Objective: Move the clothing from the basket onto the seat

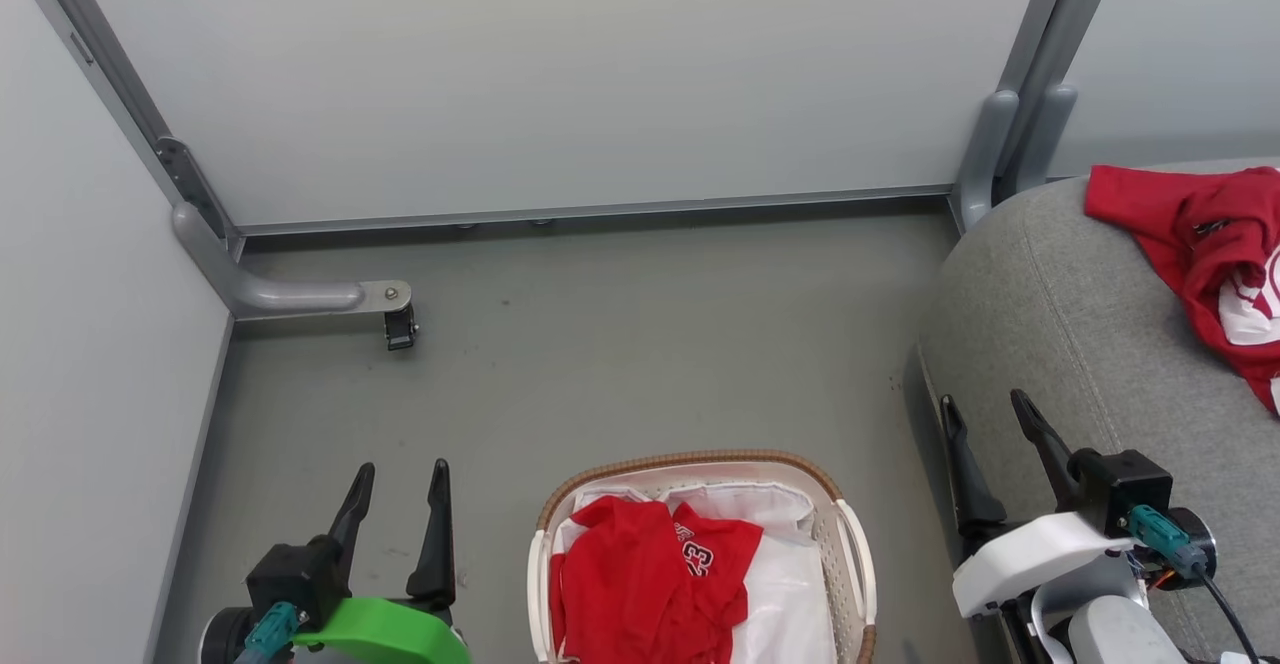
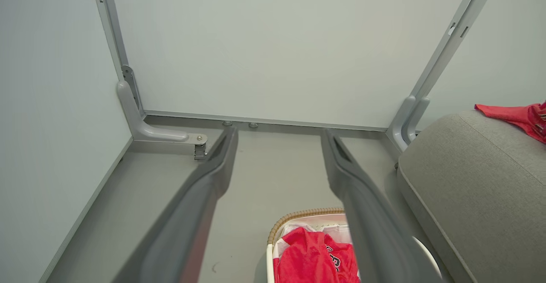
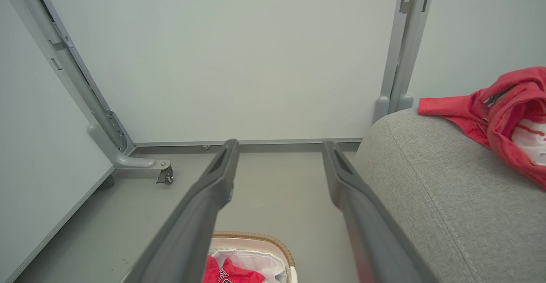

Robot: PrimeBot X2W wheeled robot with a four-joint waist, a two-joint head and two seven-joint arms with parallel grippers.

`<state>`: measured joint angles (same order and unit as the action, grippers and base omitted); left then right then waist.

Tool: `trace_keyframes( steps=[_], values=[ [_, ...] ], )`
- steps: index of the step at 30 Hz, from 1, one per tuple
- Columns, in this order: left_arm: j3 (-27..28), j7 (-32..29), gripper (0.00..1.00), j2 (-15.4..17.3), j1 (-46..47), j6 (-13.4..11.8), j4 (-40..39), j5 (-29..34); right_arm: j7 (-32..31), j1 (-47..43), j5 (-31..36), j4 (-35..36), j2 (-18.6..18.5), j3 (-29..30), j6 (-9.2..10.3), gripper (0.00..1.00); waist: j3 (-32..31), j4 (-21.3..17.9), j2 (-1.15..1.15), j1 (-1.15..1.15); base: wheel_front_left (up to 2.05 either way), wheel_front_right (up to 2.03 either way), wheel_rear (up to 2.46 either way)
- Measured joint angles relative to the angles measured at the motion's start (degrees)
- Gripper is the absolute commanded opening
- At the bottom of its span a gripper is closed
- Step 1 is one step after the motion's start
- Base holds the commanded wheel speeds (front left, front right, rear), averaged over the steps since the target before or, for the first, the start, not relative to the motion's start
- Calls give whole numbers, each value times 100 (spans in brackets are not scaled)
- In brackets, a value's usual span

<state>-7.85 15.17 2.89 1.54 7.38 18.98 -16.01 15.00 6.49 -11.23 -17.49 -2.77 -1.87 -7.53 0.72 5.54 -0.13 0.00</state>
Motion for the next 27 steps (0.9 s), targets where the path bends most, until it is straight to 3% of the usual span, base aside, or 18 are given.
trace_keyframes(
  steps=[10, 15, 27],
  values=[
    [-522, 1, 100, -1, 602, 0, 9, 254, 0, 370, 237, 360, 0, 122, 0, 100, 514, -69, 0, 0, 0, 0, 0],
    [-1124, 1, 100, 56, 1326, 0, 380, 389, 0, 736, 458, 612, -2, 278, 0, 100, 971, -124, 0, 0, 0, 0, 0],
    [-2646, -29, 100, 80, 3422, 1, 2506, 709, 1, 1707, 670, 1351, -3, 348, 0, 100, 2493, -413, 0, 1, 0, 0, 0]
  ],
)
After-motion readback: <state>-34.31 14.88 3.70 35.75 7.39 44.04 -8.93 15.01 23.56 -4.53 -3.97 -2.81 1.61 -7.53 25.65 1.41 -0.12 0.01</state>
